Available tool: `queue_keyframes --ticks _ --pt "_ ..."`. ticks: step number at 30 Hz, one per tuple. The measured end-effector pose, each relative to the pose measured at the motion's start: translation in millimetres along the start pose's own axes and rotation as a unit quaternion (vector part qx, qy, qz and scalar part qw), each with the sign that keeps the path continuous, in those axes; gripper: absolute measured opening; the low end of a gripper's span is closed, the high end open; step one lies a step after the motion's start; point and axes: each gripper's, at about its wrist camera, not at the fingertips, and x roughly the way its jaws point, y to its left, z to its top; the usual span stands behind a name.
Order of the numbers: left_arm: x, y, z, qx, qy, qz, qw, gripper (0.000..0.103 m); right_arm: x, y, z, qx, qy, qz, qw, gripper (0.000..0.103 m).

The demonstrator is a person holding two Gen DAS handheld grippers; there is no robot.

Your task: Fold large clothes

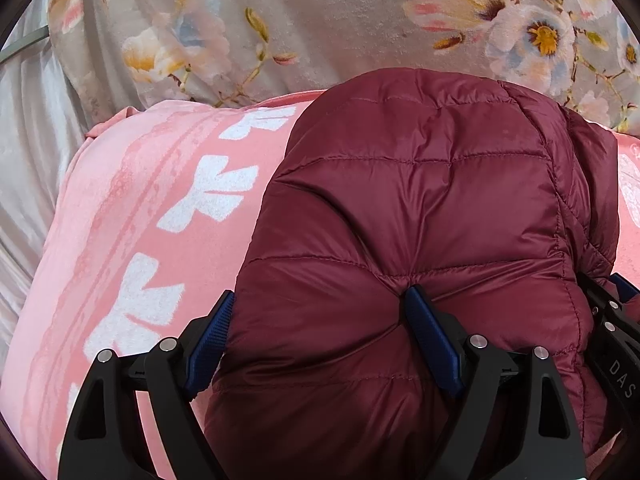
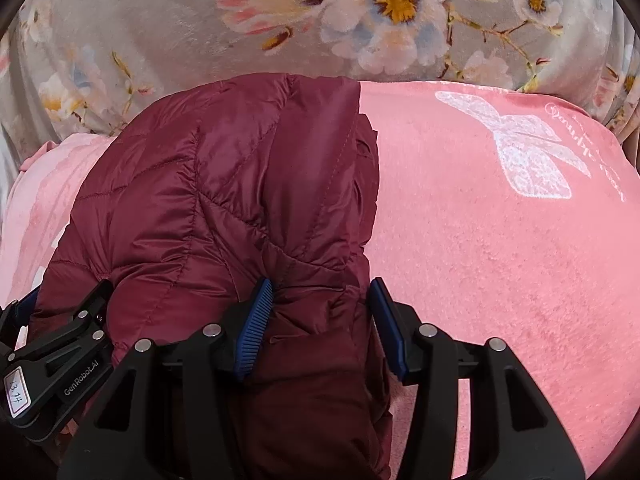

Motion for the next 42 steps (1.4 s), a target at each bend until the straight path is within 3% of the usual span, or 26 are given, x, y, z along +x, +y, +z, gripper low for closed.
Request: queue_keyframes --ticks 10,13,17,20,22,28,31,36,42 --pt "0 -1 0 0.0 -0.001 0.001 1.0 0.084 0 -1 1 -0.001 0.001 0.0 1.0 0.049" --pt "-3 3 0 -0.006 -0.005 -0.006 1.0 0.084 -8 -11 4 0.029 -0.007 0.028 0.999 0.048" --pt "-21 23 14 -0.03 0.0 -0.029 0.9991 0.083 -44 -22 26 0.039 -0.062 0.019 0.997 0.046" --pt "-35 41 41 -0.044 -0.011 -0.033 0.9984 0.083 -53 -21 55 0.037 -0.064 0.054 0.996 0.031" --pt "-35 47 61 -0.046 -0.012 -0.023 0.9986 0.083 -46 -15 77 0.032 -0.06 0.068 0.995 0.018" --pt "-10 35 103 -0.033 -0.001 -0.011 0.9994 0.083 -7 3 113 0.008 -0.023 0.061 0.998 0.016" --pt "7 25 108 -0.021 0.008 -0.004 0.9997 0.083 19 6 114 -0.004 -0.007 0.025 1.0 0.016" --pt "44 9 105 -0.009 0.02 0.001 0.9998 0.084 63 -7 105 0.014 0.025 0.011 1.0 0.013" --pt "56 3 98 -0.021 -0.009 0.0 0.9997 0.084 79 -8 96 0.012 0.021 0.003 1.0 0.013"
